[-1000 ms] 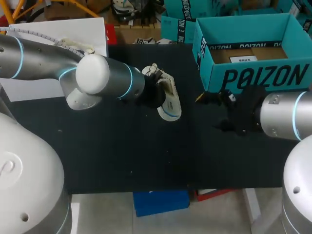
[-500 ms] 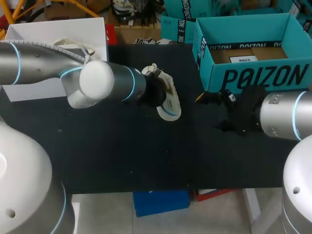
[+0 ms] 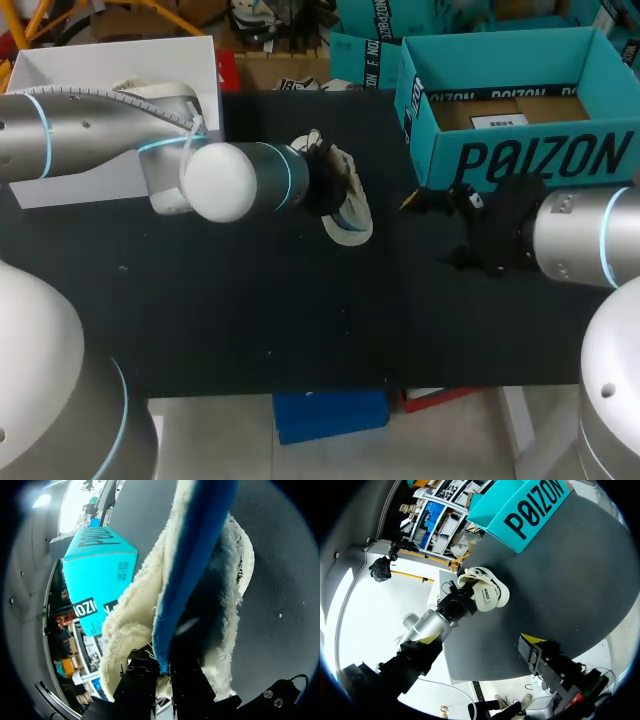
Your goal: Take the shoe out of the shoebox, open the shoe tongue, remove and reinsert the insole, then place the shoe into the shoebox
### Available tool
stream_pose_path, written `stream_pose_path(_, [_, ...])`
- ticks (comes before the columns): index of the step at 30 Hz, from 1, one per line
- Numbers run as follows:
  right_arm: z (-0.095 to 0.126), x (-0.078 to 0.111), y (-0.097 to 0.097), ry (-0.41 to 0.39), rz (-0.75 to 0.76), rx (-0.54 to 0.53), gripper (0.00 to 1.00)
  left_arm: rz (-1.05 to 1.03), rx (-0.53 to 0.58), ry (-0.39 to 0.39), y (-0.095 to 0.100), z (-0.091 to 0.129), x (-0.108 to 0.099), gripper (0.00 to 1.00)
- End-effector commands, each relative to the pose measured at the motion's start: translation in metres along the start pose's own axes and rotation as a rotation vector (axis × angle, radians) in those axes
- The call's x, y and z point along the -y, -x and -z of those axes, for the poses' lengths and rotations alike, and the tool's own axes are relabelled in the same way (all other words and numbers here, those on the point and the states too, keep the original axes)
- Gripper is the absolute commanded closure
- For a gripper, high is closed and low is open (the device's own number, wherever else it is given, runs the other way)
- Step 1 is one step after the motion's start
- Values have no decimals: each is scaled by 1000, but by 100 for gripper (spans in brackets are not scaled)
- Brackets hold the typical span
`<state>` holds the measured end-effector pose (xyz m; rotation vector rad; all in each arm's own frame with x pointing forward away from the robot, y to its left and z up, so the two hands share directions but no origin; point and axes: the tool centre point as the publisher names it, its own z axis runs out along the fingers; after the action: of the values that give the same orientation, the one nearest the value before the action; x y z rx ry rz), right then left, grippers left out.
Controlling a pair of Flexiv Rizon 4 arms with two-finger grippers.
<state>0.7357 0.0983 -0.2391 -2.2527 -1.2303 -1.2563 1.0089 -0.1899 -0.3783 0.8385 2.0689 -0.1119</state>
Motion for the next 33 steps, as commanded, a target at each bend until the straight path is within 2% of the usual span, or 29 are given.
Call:
stream_pose_path(1, [4, -2, 5, -31, -8, -10, 0, 4, 12, 67, -2, -3, -4, 100])
stream_pose_path(9, [4, -2, 5, -31, -8, -10, 0, 1, -17, 115, -10, -16, -17, 100])
stream_pose_path(15, [4, -2, 5, -31, -8, -10, 0, 35, -31, 98, -7, -17, -16, 100])
stream_pose_path(16, [4, -2, 5, -31, -8, -10, 0, 44, -30, 88, -5, -16, -15, 73])
stream_pose_path(17, [4, -2, 5, -31, -8, -10, 0, 55, -28, 79, -3, -15, -14, 59])
stream_pose_path(18, [4, -2, 5, -31, -8, -10, 0, 79, -27, 56, -1, -12, -13, 53])
stream_pose_path(21, [4, -2, 5, -31, -8, -10, 0, 117, -23, 15, 5, -4, -10, 49])
stream_pose_path(23, [4, -2, 5, -31, -8, -10, 0, 134, -18, -10, 9, 1, -8, 43])
stream_pose_path(30, [4, -2, 5, -31, -8, -10, 0, 181, -2, -88, 19, 17, -1, 53])
stream_pose_path(33, [4, -2, 5, -31, -8, -10, 0, 198, -2, -126, 19, 22, 2, 64])
